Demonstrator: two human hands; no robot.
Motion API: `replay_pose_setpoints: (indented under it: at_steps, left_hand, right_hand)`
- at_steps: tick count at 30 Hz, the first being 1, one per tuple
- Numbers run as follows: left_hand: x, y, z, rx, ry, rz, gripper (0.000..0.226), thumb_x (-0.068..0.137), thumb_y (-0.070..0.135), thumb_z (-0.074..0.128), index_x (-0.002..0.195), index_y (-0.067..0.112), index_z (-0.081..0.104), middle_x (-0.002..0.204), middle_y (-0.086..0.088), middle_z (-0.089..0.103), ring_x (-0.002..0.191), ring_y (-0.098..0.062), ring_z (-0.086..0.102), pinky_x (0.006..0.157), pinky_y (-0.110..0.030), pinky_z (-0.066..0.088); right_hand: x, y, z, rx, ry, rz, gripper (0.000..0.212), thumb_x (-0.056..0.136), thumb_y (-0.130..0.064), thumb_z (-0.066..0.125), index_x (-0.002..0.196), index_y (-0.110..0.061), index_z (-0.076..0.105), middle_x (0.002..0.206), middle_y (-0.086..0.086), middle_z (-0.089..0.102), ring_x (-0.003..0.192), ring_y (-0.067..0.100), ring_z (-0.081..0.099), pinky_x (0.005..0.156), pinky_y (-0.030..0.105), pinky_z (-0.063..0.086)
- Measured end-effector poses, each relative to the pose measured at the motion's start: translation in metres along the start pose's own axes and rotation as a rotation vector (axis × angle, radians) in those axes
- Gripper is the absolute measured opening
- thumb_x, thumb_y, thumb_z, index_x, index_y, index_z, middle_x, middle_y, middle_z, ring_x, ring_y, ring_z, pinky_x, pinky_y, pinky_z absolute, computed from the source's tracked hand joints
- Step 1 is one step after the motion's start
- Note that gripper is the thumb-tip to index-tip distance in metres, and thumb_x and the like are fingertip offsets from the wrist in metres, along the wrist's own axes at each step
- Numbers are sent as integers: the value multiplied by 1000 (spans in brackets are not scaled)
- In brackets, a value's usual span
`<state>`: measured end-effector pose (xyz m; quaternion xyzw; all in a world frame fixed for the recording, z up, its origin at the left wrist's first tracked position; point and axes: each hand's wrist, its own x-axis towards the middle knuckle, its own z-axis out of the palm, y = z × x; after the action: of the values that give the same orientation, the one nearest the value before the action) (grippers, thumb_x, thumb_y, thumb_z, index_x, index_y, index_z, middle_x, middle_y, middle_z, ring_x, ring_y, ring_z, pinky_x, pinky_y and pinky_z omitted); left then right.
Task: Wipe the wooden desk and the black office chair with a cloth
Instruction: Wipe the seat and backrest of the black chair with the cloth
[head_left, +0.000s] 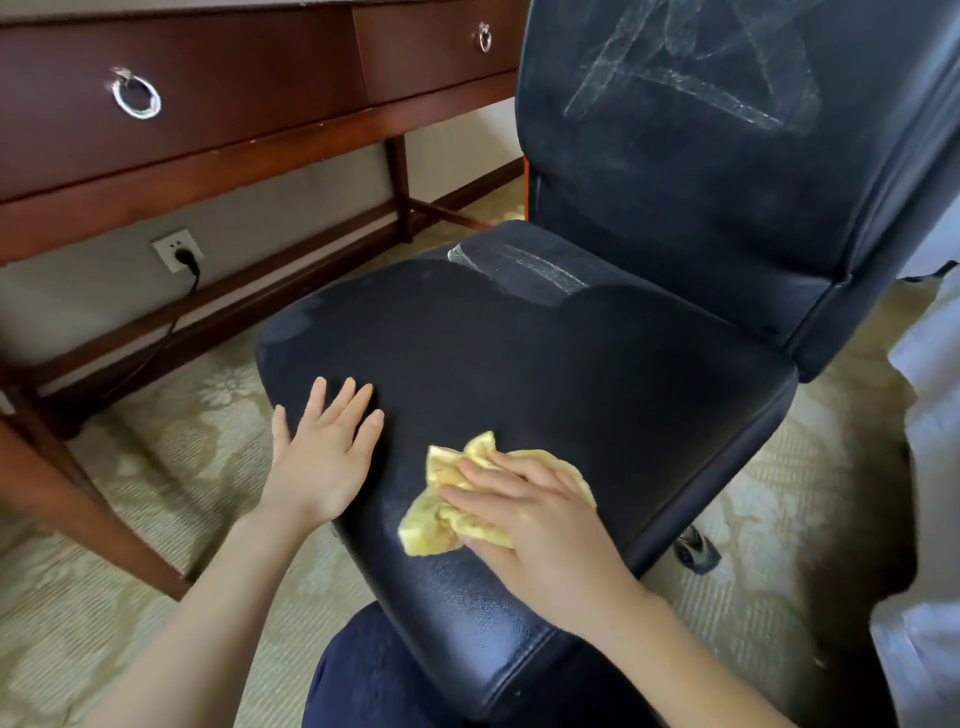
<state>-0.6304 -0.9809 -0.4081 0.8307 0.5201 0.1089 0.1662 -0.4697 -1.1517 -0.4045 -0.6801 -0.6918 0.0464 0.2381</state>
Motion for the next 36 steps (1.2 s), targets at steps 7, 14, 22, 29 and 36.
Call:
replay_pose_setpoints:
  at_steps: [7, 14, 22, 29, 36]
  left_hand:
    - [-23, 20, 6, 103, 27, 22, 52, 100, 42, 23, 149, 24, 26, 158, 2, 19, 145, -14, 14, 116, -44, -3]
    - [-42, 39, 10, 302, 60, 126, 53, 99, 28, 17, 148, 13, 29, 152, -11, 32, 138, -21, 33, 116, -36, 7]
    - [-70, 79, 23, 578, -2, 87, 60, 95, 33, 20, 149, 9, 15, 152, -12, 29, 132, -21, 39, 116, -46, -5]
    - [-85, 115, 36, 570, -46, 173, 72, 99, 45, 17, 147, -7, 7, 147, -30, 28, 140, -35, 23, 116, -43, -9]
    - [-115, 139, 52, 393, -153, 266, 78, 99, 48, 20, 142, -2, -21, 149, -34, -17, 141, -45, -7, 105, -46, -27]
  right_hand:
    - [-31, 61, -27, -35, 232, 234, 34, 86, -26, 69, 119, -30, 65, 129, -12, 59, 113, 18, 55, 101, 33, 41]
    - [10, 123, -47, -127, 152, 459, 37, 92, -38, 56, 128, -32, 59, 140, -12, 49, 128, 21, 40, 102, 37, 33]
    - [96, 139, -49, -241, 23, 586, 35, 97, -44, 38, 127, -32, 52, 124, 4, 56, 120, 30, 42, 91, 40, 34]
    - [140, 88, -13, -256, 12, 474, 35, 96, -45, 41, 126, -31, 52, 114, 7, 56, 111, 29, 42, 79, 37, 29]
    - [164, 47, 9, -117, -115, 174, 36, 96, -44, 44, 131, -41, 51, 123, 4, 52, 112, 30, 38, 78, 36, 24]
